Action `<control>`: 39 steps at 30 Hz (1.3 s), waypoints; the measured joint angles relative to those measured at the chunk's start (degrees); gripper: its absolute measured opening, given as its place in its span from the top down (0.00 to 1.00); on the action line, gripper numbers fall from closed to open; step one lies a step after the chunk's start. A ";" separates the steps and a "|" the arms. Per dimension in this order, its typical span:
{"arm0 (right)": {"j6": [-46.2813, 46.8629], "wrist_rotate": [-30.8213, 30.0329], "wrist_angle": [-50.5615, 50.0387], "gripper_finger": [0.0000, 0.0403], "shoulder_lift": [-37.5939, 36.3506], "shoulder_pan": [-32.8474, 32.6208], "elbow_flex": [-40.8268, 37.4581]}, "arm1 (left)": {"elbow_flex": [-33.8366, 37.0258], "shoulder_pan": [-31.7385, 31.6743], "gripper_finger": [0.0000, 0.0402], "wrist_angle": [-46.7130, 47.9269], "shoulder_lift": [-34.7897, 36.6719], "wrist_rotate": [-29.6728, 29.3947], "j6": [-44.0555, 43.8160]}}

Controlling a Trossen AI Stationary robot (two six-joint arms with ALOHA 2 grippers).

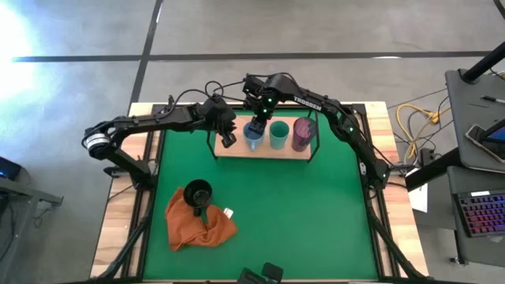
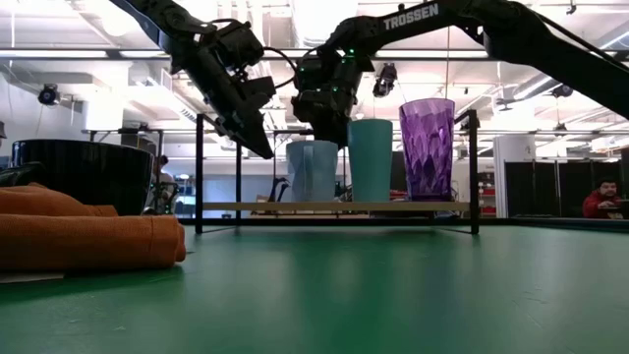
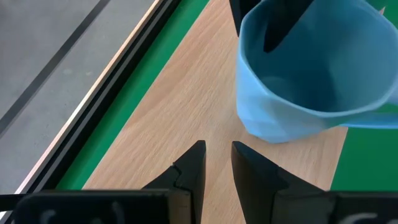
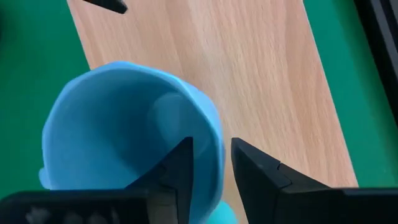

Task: Stack small to large cups/mugs on shelf
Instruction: Put the blue mug on the shelf, then put the black mug on the shelf

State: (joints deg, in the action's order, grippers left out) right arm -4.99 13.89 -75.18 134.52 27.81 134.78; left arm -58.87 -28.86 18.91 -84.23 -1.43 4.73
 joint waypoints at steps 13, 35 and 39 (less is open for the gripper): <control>-0.18 -4.95 1.66 0.73 -0.13 0.10 0.17 | -0.35 0.02 0.84 1.21 0.73 0.00 -0.05; 0.05 -4.93 4.13 0.71 -6.59 0.52 0.20 | 1.40 0.09 0.84 4.01 7.72 0.68 -4.78; 0.28 -4.98 4.11 0.70 -8.73 0.95 0.22 | 1.39 0.47 0.84 5.20 9.26 0.86 -5.86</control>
State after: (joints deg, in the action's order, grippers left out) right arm -4.72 8.92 -71.07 125.79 28.77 135.00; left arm -57.48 -28.40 24.12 -74.96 -0.57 -1.13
